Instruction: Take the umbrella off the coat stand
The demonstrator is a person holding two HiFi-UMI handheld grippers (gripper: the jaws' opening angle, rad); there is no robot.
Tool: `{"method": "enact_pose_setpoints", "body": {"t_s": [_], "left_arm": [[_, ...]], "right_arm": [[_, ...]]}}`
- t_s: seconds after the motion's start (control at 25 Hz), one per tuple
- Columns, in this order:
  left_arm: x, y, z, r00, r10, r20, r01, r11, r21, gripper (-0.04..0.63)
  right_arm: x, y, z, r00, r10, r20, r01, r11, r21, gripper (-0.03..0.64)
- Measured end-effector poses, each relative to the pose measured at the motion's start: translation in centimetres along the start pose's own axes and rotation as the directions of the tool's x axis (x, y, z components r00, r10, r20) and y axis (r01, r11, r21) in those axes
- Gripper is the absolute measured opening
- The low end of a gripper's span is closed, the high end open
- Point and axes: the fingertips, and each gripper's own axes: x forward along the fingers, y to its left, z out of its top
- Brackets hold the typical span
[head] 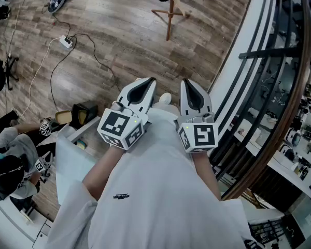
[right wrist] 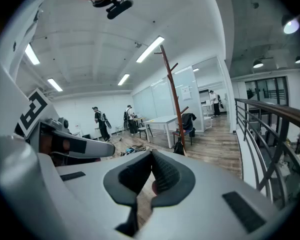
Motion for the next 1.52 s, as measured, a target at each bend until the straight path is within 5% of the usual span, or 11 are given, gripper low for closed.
{"method": "enact_pose_setpoints", "body": {"t_s": [0.68, 1.12, 1.52], "left_arm": [[0.9, -3.9, -0.1, 1.0, -0.011, -0.025, 0.012, 0.999, 0.032, 0.025], [5.3, 0.7, 2.2, 1.0, -0.011, -0.029, 0.01, 1.0, -0.021, 0.025], [10.5, 11.9, 10.2, 1.0, 0.0, -0.002, 0.0, 0.999, -0.044, 0.025]], "right_arm": [[-2.5, -1.5, 0.5, 0.998, 0.053, 0.041, -0.055, 0.998, 0.04, 0.035], [2.8, -4.0, 1.4, 1.0, 0.023, 0.007, -0.023, 0.999, 0.032, 0.035], [15.3, -5.0, 6.0, 0.999, 0.006, -0.041, -0.006, 1.0, -0.002, 0.034]]}}
